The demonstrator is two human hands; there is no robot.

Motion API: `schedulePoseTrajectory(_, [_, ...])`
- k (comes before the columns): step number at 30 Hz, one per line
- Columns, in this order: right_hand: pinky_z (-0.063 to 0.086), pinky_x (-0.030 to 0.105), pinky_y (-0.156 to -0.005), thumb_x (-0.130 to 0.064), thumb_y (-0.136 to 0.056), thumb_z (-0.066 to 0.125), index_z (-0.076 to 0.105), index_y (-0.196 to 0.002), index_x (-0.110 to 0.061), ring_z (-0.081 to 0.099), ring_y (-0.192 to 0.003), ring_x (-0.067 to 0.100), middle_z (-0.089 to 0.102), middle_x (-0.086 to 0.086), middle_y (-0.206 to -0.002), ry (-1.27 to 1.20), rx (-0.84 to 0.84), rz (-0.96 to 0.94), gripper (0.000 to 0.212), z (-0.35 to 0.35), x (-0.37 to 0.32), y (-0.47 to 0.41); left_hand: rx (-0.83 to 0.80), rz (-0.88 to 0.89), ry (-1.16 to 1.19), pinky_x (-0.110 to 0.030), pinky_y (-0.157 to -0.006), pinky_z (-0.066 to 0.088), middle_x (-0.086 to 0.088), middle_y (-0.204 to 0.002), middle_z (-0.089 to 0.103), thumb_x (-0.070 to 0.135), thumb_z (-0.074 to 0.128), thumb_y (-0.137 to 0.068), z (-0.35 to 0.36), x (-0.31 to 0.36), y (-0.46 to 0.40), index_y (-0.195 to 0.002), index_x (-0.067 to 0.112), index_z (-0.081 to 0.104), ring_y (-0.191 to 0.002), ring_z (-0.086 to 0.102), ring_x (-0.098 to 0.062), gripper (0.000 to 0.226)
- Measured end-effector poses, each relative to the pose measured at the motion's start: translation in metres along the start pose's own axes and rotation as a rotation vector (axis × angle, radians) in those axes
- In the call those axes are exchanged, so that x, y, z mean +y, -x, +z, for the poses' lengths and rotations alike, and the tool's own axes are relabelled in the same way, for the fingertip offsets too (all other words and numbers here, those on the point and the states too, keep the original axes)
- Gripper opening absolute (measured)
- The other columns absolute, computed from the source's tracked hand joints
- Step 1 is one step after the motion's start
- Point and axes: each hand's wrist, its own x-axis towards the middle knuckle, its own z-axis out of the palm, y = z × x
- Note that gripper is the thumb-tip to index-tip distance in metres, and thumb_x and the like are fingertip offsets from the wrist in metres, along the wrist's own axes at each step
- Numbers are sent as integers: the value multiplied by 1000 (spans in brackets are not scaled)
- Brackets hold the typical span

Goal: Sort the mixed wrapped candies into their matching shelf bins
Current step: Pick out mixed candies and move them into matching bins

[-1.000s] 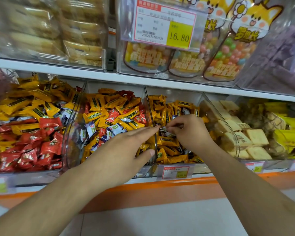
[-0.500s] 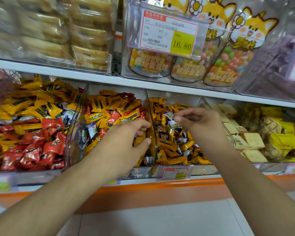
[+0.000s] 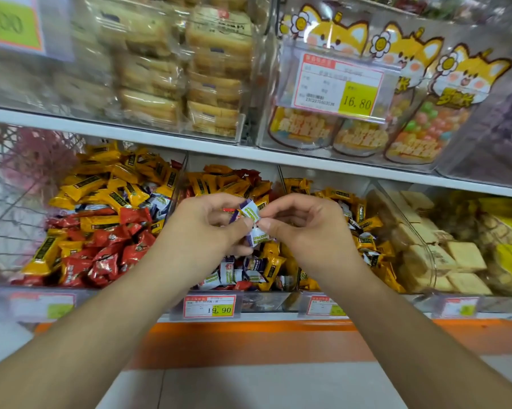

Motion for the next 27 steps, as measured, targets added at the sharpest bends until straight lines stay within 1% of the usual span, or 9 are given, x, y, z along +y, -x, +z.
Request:
schedulePoseTrajectory(4, [61, 28, -76, -6, -86, 83, 78, -89, -12, 74, -84, 18, 77, 0, -87, 19, 4, 8, 8, 9, -2, -1, 32, 14, -46, -43, -85, 62, 2, -92, 73, 26, 76, -91, -8, 2, -2, -112, 26, 70, -71, 77, -26, 22])
schedulePoseTrajectory(9, [57, 21, -74, -10, -89, 81, 78, -89, -17, 72, -84, 11, 76, -5, -88, 86, 36, 21, 8, 7, 1, 0, 193, 154, -387, -39, -73, 64, 0, -109, 70, 22, 73, -94, -22, -3, -14, -99, 35, 68, -66, 75, -15, 15])
schedulePoseTrajectory(13, [58, 21, -82, -20, -97, 73, 79, -99, -28, 71, -96, 3, 76, -15, -99, 210, -3, 34, 10, -6, 4, -2, 221, 191, -753, -15, -54, 48, 5, -108, 72, 35, 67, -96, -27, -5, -15, -119, 45, 63, -70, 71, -9, 25])
schedulePoseTrajectory(15, [60, 30, -88, -18, -101, 68, 79, -100, -33, 71, -99, 5, 76, -17, -104, 258, 73, 19, 18, -23, 7, -8, 157, 209, -845, -7, -44, 36, -2, -106, 73, 32, 63, -98, -21, -3, -11, -133, 44, 58, -52, 62, -1, 37])
schedulePoseTrajectory(17, [58, 38, -96, -10, -101, 64, 79, -99, -31, 70, -104, 5, 77, -15, -104, 279, 169, 23, 26, -48, 18, -13, 70, 275, -898, 0, -69, 43, 5, -140, 61, 30, 61, -100, -12, -2, -8, -142, 41, 53, -71, 64, 9, 44])
schedulePoseTrajectory(18, [57, 42, -97, -5, -101, 61, 78, -98, -30, 71, -104, 7, 77, -13, -102, 293, 207, 37, 30, -61, 26, -14, 23, 314, -910, -2, -91, 37, 13, -150, 51, 30, 60, -100, -7, -3, -7, -144, 40, 51, -101, 63, 10, 46])
schedulePoseTrajectory(20, [58, 47, -96, 3, -98, 57, 77, -97, -27, 72, -101, 8, 78, -8, -100, 321, 253, 85, 36, -83, 44, -13, -61, 382, -922, -4, -106, 16, 22, -154, 41, 31, 57, -102, 4, -8, -7, -147, 41, 47, -138, 40, 2, 48])
schedulePoseTrajectory(22, [59, 47, -95, 3, -97, 58, 75, -101, -27, 70, -102, 7, 76, -9, -101, 365, 252, 135, 34, -95, 58, -12, -160, 408, -932, -2, -109, 9, 28, -158, 32, 35, 53, -104, 16, -15, -7, -152, 44, 38, -145, 27, 6, 52])
schedulePoseTrajectory(27, [56, 31, -87, -15, -99, 67, 72, -116, -30, 65, -102, 2, 69, -17, -106, 598, 61, 121, 23, -90, 72, -20, -328, 390, -936, -22, -122, 20, 43, -159, 1, 50, 44, -105, 43, -28, -5, -156, 57, 10, -149, 12, 11, 62])
